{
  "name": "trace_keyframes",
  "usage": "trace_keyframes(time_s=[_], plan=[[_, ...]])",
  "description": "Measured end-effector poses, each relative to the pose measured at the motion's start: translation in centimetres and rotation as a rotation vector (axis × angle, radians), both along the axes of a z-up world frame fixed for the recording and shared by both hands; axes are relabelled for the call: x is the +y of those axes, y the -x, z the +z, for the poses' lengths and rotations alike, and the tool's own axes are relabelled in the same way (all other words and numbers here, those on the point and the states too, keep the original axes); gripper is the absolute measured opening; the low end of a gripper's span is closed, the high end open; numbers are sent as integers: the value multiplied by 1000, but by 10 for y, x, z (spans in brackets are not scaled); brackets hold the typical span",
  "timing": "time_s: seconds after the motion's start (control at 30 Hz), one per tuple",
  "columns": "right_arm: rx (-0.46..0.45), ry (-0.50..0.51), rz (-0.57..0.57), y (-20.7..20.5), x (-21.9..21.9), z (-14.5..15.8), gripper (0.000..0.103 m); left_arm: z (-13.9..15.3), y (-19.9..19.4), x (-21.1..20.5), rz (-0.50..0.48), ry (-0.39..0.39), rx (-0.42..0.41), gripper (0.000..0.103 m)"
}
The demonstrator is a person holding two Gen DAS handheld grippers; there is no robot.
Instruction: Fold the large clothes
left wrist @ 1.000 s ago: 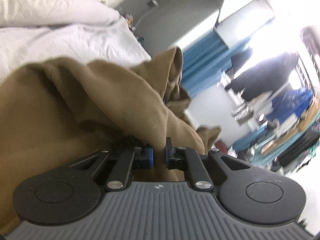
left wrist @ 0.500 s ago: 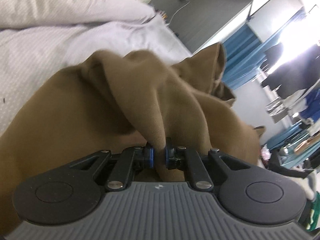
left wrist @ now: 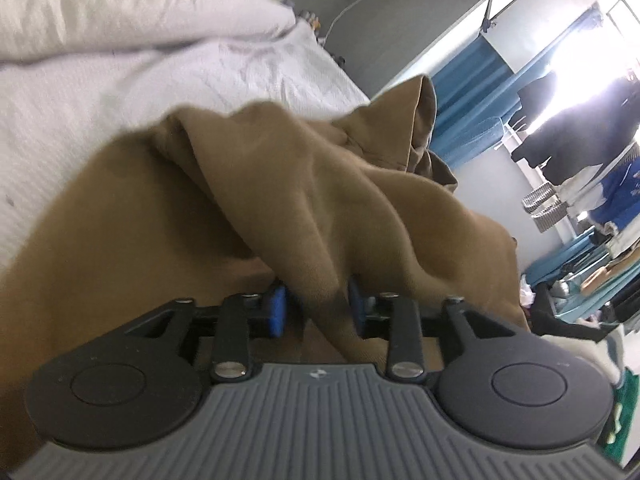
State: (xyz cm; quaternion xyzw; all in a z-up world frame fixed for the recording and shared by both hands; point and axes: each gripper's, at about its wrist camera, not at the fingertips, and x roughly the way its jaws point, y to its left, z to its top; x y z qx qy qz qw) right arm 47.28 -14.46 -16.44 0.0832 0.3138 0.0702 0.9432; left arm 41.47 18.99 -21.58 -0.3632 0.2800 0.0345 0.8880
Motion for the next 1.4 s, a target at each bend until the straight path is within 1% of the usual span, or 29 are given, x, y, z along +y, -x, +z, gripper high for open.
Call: trace_keyframes(time_s=[0.07, 0.13, 0.23, 0.33, 0.4, 0.43, 0.47, 0.53, 0.6, 0.73, 0.87, 0.97, 1.03, 1.1, 1.17, 1.2, 1.23, 1.27, 1.3, 1.33, 1.37, 1.4], plan=[[-3, 3, 17, -12, 1, 3, 24, 12, 13, -1, 6, -37, -26, 43], [-16, 7, 27, -23, 2, 11, 24, 26, 26, -3, 11, -89, -54, 44], [-33, 8, 48, -45, 0, 22, 24, 51, 33, -12, -1, -199, -103, 44], [-48, 45, 76, -63, -1, 28, 24, 71, 22, -27, -39, -321, -155, 44], [-45, 46, 94, -71, -4, 25, 24, 72, 6, -38, -75, -386, -156, 44], [-38, 46, 99, -76, -5, 22, 24, 67, -6, -41, -88, -403, -155, 44], [-34, 54, 105, -81, -7, 18, 24, 60, -18, -42, -92, -411, -133, 44], [-41, 69, 113, -85, -10, 8, 24, 44, -39, -42, -67, -437, -81, 44], [-36, 58, 115, -90, -14, -2, 24, 27, -57, -36, -59, -423, -40, 41], [21, 15, 101, -108, -21, -23, 25, 12, -82, -24, -36, -365, 3, 31], [47, 25, 113, -127, -18, -39, 26, -1, -114, -18, -41, -367, 83, 24], [102, 0, 101, -139, -19, -54, 26, -11, -131, -16, -49, -343, 141, 19], [104, -21, 96, -140, -21, -57, 26, -13, -138, -18, -58, -366, 159, 18], [100, -14, 98, -136, -23, -57, 26, -11, -139, -22, -68, -397, 172, 18], [94, -10, 94, -132, -23, -53, 27, -3, -134, -25, -78, -400, 177, 18], [94, -13, 87, -130, -22, -51, 27, 1, -129, -27, -81, -392, 175, 20], [93, -21, 80, -127, -23, -47, 28, 7, -123, -29, -88, -383, 173, 26], [89, -24, 72, -122, -24, -43, 31, 14, -115, -32, -100, -378, 165, 30], [86, -18, 64, -118, -26, -39, 34, 20, -108, -34, -113, -380, 152, 39], [82, -11, 62, -113, -27, -34, 36, 26, -100, -36, -118, -385, 137, 45], [74, -7, 61, -107, -28, -29, 43, 33, -91, -38, -122, -393, 124, 46], [61, -4, 61, -101, -30, -24, 58, 40, -83, -39, -128, -400, 113, 47]])
